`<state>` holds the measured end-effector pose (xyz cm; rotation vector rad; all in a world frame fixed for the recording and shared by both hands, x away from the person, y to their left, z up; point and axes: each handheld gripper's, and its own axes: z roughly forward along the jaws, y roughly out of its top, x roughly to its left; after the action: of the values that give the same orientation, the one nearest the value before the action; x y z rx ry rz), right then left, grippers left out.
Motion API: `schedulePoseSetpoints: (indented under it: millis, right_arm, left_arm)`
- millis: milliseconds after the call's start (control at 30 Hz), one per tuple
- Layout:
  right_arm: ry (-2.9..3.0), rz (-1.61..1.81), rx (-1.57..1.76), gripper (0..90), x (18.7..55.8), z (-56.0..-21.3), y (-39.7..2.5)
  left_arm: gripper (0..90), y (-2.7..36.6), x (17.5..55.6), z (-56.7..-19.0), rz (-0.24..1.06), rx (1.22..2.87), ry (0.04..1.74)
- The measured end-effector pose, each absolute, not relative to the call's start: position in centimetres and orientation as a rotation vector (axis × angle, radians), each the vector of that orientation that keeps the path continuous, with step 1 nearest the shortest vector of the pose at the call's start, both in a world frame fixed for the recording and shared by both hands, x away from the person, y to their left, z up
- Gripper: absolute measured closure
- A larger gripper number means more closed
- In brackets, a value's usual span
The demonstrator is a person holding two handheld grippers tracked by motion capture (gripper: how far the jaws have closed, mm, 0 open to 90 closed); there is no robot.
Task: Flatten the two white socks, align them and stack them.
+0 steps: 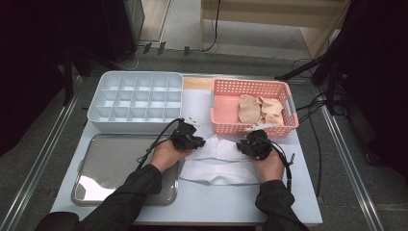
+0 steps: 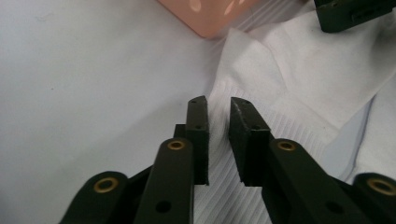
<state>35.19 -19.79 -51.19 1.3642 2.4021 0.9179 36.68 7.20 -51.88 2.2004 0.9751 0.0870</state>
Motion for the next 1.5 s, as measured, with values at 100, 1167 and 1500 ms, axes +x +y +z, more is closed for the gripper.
schedulePoseSetpoints:
  millis: [100,1167,1500]
  right_arm:
    - [2.415,0.943,1.446,88.1,35.3,-51.1,-20.0]
    - [2.373,1.063,1.312,89.3,34.7,-48.1,-20.1]
    - [2.374,1.065,1.312,89.2,32.8,-47.6,-20.6]
  left_arm:
    - [87.5,7.2,36.6,-51.8,0.075,2.212,0.964]
    - [88.6,8.6,35.9,-49.8,0.167,2.113,0.93]
    - [88.3,8.6,34.0,-48.5,0.16,2.118,0.855]
